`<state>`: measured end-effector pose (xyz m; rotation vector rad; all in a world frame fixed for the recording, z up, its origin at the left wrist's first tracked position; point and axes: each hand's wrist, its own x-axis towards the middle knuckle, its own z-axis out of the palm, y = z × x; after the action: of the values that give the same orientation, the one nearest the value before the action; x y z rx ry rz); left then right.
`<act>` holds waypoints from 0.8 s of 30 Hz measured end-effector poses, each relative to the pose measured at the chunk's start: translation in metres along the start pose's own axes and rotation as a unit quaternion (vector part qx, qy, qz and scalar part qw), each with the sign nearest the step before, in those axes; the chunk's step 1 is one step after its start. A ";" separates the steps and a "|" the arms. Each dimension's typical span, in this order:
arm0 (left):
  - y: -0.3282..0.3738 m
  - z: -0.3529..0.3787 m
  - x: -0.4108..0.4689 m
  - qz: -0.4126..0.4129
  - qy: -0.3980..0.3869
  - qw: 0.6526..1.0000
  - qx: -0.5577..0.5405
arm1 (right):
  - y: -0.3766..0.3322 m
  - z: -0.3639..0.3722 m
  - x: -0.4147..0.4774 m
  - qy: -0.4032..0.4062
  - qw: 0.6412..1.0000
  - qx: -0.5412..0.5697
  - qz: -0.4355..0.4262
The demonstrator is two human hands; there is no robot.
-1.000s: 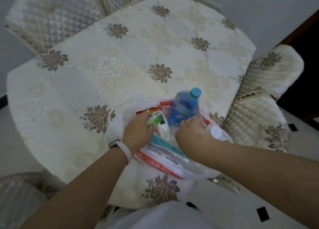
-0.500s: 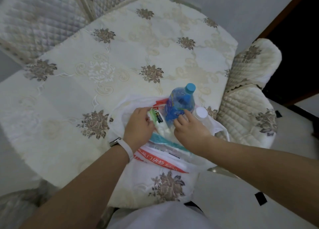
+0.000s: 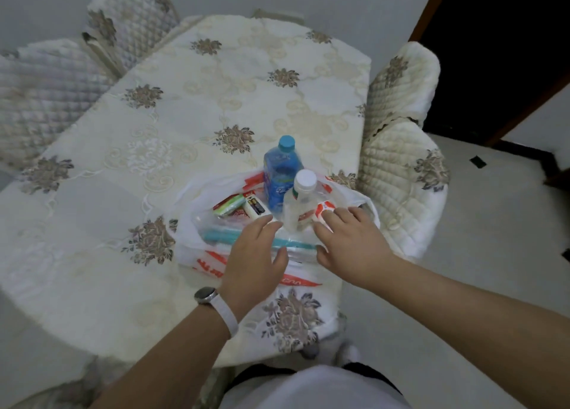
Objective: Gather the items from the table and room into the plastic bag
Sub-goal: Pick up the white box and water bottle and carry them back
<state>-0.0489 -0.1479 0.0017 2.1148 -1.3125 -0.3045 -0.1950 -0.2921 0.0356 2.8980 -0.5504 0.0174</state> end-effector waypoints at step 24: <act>0.354 0.182 -0.043 0.291 -0.069 0.951 0.075 | 0.217 -0.025 -0.360 0.110 0.950 0.099 0.276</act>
<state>-0.4167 -0.2907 0.0719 1.7359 -2.0204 -0.1023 -0.6086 -0.3553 0.0831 2.7614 -1.3570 0.4920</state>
